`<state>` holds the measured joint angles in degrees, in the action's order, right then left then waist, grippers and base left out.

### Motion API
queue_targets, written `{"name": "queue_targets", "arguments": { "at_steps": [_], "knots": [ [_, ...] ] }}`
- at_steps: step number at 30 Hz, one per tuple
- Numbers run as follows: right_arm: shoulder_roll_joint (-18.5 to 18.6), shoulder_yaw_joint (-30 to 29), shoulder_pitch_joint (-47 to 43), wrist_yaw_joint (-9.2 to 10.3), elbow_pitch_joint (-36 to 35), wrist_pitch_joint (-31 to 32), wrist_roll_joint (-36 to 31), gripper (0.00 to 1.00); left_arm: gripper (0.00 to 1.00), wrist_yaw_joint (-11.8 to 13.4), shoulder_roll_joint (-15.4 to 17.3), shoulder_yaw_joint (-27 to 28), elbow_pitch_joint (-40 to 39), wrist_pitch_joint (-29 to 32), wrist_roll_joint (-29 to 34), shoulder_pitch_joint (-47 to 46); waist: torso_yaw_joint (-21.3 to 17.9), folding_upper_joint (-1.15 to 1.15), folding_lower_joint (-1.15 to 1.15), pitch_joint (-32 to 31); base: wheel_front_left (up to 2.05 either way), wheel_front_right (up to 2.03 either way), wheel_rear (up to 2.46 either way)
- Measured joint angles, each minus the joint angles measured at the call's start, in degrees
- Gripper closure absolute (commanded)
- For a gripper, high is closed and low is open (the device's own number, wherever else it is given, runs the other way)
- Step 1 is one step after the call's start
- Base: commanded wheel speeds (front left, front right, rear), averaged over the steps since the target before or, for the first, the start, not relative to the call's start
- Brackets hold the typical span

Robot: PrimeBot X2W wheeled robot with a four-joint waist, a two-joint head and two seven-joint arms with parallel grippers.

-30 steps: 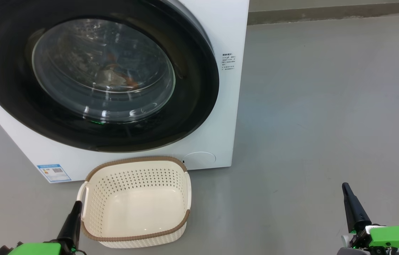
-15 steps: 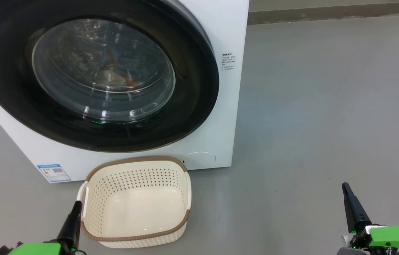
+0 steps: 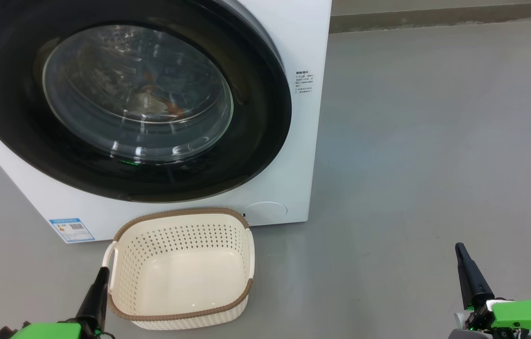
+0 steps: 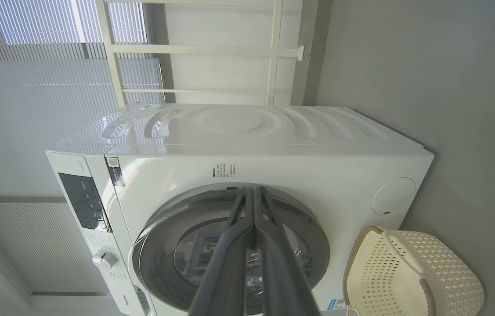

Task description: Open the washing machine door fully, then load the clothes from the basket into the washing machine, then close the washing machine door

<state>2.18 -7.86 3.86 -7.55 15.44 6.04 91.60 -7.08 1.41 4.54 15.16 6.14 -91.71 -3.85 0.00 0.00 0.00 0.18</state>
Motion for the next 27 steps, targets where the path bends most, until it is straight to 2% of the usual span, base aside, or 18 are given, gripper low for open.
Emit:
{"name": "queue_targets", "arguments": {
  "at_steps": [27],
  "knots": [
    [0.00, 0.00, 0.00, 0.00, 0.00, 0.00, 0.00, 1.00, 1.00, 0.00, 0.00, 0.00, 0.00, 0.00, 0.00, 0.00, 0.00, 0.00, 0.00, 0.00, 0.00, 0.00, 0.00]
  ]
}}
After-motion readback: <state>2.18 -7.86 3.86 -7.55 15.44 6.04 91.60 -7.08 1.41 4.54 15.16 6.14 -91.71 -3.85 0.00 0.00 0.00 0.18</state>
